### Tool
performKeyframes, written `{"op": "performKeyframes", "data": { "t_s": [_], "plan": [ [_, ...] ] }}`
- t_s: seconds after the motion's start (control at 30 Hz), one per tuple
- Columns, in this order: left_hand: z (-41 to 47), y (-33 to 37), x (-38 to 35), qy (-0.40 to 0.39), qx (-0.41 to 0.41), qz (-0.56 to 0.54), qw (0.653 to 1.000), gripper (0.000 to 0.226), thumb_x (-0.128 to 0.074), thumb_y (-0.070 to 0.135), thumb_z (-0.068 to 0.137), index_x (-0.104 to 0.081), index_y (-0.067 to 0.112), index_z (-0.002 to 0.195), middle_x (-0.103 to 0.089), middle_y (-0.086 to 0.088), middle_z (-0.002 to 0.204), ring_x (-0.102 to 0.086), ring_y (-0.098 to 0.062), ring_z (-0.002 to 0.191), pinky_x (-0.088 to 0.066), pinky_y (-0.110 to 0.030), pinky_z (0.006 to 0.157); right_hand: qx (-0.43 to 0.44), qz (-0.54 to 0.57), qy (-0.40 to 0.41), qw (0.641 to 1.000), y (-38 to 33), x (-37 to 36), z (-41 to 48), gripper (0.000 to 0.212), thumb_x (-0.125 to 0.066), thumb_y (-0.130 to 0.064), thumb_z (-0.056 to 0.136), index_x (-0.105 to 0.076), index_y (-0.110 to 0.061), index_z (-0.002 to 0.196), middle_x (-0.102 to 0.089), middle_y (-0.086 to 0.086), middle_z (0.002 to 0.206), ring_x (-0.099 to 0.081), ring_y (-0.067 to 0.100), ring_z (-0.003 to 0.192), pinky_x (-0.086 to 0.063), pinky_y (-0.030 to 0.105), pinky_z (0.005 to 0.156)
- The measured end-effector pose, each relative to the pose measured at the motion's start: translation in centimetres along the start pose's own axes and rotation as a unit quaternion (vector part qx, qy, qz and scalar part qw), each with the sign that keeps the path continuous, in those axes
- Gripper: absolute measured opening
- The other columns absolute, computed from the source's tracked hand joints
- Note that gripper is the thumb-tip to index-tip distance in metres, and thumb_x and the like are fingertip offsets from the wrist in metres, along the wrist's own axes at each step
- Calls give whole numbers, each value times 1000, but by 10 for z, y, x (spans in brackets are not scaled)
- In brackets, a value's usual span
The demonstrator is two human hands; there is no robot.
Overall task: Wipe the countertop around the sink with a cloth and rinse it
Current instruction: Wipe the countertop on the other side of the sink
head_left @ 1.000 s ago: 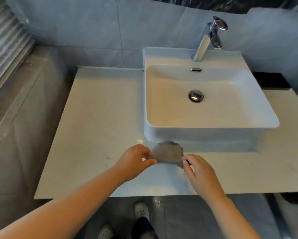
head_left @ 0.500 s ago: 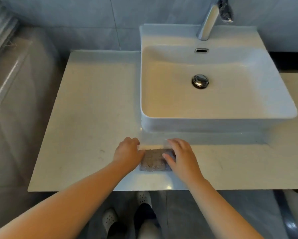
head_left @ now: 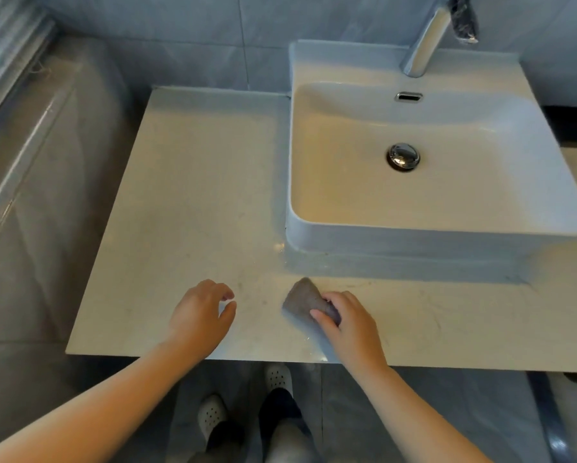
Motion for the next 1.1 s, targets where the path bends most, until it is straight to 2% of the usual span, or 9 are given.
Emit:
{"op": "performKeyframes", "data": {
  "t_s": [0.1, 0.17, 0.27, 0.33, 0.4, 0.57, 0.77, 0.93, 1.1],
  "plan": [
    [-1, -4, 2, 8, -7, 7, 1000, 22, -55, 29, 92, -65, 19, 108, -62, 3, 104, -56, -12, 90, -44, -21, 77, -59, 36, 135, 988, 15, 42, 6, 21, -61, -36, 89, -61, -21, 104, -58, -8, 95, -55, 5, 83, -42, 16, 67],
    [-3, -6, 3, 12, -11, 10, 1000, 21, -55, 28, 91, -65, 18, 107, -62, 3, 104, -56, -12, 92, -44, -22, 78, -106, -19, 199, 974, 32, 61, 15, 28, -61, -33, 90, -61, -13, 110, -57, 2, 106, -55, 19, 97, -44, 22, 77],
    [-9, -12, 4, 9, -5, 6, 1000, 21, -55, 29, 91, -65, 20, 107, -61, 4, 105, -55, -11, 94, -44, -22, 81, -112, -148, 154, 970, 40, 52, 33, 58, -63, -35, 88, -44, -10, 136, -43, 13, 140, -40, 29, 129, -41, 39, 101],
    [-14, -19, 5, 6, -5, 1, 1000, 20, -55, 29, 91, -65, 20, 106, -60, 5, 104, -54, -11, 93, -42, -21, 81, -63, -224, 116, 966, 37, 34, 35, 65, -62, -35, 88, -37, -11, 143, -41, 12, 144, -42, 30, 130, -43, 45, 101],
    [-19, -27, 7, 0, -5, -5, 1000, 20, -55, 29, 92, -64, 20, 107, -59, 6, 104, -54, -10, 93, -42, -21, 80, -33, -247, 117, 961, 39, 26, 31, 60, -58, -35, 89, -42, -10, 141, -47, 12, 141, -49, 31, 123, -45, 47, 96],
    [-29, -49, 17, -3, 10, -11, 1000, 20, -54, 28, 92, -63, 20, 109, -57, 8, 104, -54, -7, 93, -40, -20, 79, -48, -228, 168, 958, 35, 14, 20, 53, -45, -38, 94, -48, -8, 138, -49, 12, 139, -45, 32, 120, -41, 48, 100],
    [-45, -74, 23, 1, 0, 9, 1000, 22, -58, 22, 91, -64, 14, 110, -60, 1, 107, -56, -13, 96, -39, -21, 83, -74, -190, 156, 966, -4, -37, -3, 53, -30, -33, 96, -45, -5, 138, -44, 14, 143, -43, 32, 123, -37, 47, 103],
    [-59, -91, 27, 0, -33, 47, 998, 34, -64, 18, 86, -61, 8, 119, -58, -4, 116, -55, -23, 106, -43, -30, 90, -70, -194, 143, 968, -33, -70, -31, 52, -32, -34, 96, -45, -6, 139, -44, 13, 142, -42, 30, 122, -39, 47, 101],
    [-70, -112, 31, -32, -41, 91, 994, 58, -60, 29, 89, -42, 11, 140, -39, -8, 146, -34, -25, 135, -28, -35, 109, -1, -177, 115, 977, -68, -109, -62, 42, -52, -28, 94, -55, -9, 132, -53, 9, 131, -50, 25, 114, -46, 39, 94]
  ]
}}
Point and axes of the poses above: each hand's wrist, its own z-axis towards the middle knuckle, its own x-axis out of the back of the hand, y = z × x, the point moved 7 cm from there along z, towards the middle knuckle
